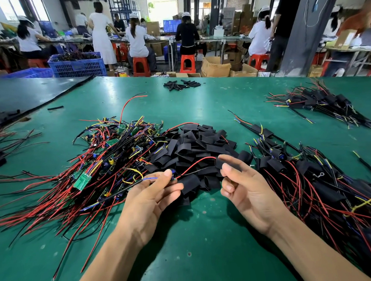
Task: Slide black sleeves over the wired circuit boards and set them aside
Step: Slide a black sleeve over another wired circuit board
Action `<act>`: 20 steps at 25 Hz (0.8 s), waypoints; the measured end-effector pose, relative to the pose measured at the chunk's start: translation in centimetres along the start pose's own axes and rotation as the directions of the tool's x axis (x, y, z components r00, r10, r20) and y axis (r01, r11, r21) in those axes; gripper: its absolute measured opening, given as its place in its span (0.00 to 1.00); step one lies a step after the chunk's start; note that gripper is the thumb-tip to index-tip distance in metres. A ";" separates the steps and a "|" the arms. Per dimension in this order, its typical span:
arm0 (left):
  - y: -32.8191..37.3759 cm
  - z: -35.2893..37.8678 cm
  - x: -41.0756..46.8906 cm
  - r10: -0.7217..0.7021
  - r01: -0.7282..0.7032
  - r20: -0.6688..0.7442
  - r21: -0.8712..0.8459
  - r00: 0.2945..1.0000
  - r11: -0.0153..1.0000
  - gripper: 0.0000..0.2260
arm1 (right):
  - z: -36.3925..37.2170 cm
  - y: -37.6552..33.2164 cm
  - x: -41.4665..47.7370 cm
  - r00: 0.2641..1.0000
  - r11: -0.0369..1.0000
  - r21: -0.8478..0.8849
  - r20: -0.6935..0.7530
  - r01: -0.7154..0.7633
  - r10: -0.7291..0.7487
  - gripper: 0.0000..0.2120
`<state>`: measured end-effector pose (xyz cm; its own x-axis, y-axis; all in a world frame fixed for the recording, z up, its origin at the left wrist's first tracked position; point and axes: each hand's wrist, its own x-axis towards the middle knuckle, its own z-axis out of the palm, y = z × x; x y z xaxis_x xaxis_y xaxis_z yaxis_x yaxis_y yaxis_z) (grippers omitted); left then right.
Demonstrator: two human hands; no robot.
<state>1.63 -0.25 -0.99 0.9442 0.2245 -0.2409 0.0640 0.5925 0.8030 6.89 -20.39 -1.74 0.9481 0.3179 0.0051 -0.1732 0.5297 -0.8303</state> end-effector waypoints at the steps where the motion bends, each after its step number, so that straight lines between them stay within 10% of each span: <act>1: 0.0 0.0 0.0 -0.002 0.002 0.003 0.001 1.000 1.000 0.11 | 0.0 0.1 0.0 1.000 0.997 -0.071 -0.016 0.008 -0.010 0.20; 5: 0.4 -0.2 0.2 0.010 -0.010 -0.004 -0.044 1.000 0.999 0.12 | -0.2 0.4 0.0 0.993 0.964 -0.265 -0.099 0.030 -0.058 0.20; 15: -0.5 0.2 -0.6 -0.123 0.099 0.235 0.113 0.964 0.989 0.14 | 0.3 -0.1 0.1 0.994 0.965 0.254 -0.068 -0.070 0.090 0.16; 20: -0.6 0.1 -0.5 -0.161 0.106 0.318 0.183 0.934 0.977 0.17 | 0.4 0.5 0.0 0.987 0.977 0.194 -0.112 -0.093 0.117 0.17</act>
<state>1.13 -0.82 -1.26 0.9746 -0.1321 -0.1809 0.2219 0.4618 0.8588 6.75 -19.82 -1.90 0.9453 0.2875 -0.1541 -0.3093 0.6399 -0.7034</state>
